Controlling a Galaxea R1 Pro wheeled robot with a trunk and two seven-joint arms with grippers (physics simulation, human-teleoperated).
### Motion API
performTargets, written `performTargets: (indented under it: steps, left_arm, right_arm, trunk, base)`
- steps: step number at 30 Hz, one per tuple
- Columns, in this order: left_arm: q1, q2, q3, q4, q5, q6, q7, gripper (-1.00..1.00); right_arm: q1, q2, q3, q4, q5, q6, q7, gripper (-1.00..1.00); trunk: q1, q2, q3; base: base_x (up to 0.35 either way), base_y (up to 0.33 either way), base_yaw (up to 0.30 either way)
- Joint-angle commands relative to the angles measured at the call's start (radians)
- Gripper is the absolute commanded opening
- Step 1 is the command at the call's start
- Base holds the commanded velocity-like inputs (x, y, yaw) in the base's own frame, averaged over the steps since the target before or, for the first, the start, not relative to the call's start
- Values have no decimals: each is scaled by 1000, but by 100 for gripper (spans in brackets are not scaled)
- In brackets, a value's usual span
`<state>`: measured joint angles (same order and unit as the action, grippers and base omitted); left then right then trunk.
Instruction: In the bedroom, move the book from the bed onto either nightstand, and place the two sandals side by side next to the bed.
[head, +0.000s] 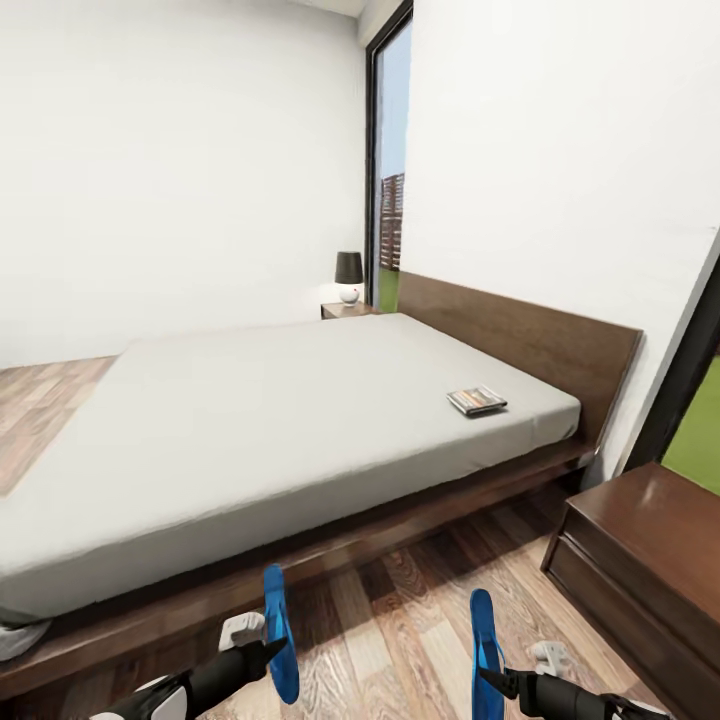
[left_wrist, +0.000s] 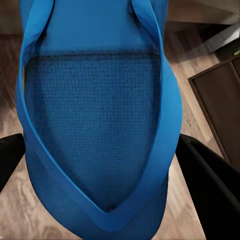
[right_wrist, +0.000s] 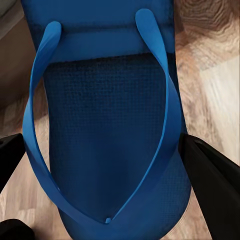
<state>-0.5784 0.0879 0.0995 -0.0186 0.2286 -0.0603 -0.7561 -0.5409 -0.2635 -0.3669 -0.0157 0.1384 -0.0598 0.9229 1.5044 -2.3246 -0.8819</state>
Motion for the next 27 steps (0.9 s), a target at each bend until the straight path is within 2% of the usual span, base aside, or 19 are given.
performTargets:
  steps: [1,27]
  left_arm:
    - [-1,0,8,2,-6,-4,-3,-100]
    - [0,0,8,2,-6,-4,-3,-100]
  right_arm:
    - [0,0,-7,0,10,-6,2,-100]
    - [-1,-1,-7,0,10,-6,2,-100]
  trunk:
    - [0,0,-1]
    - [0,0,-1]
  base:
    - [0,0,219]
    - [0,0,219]
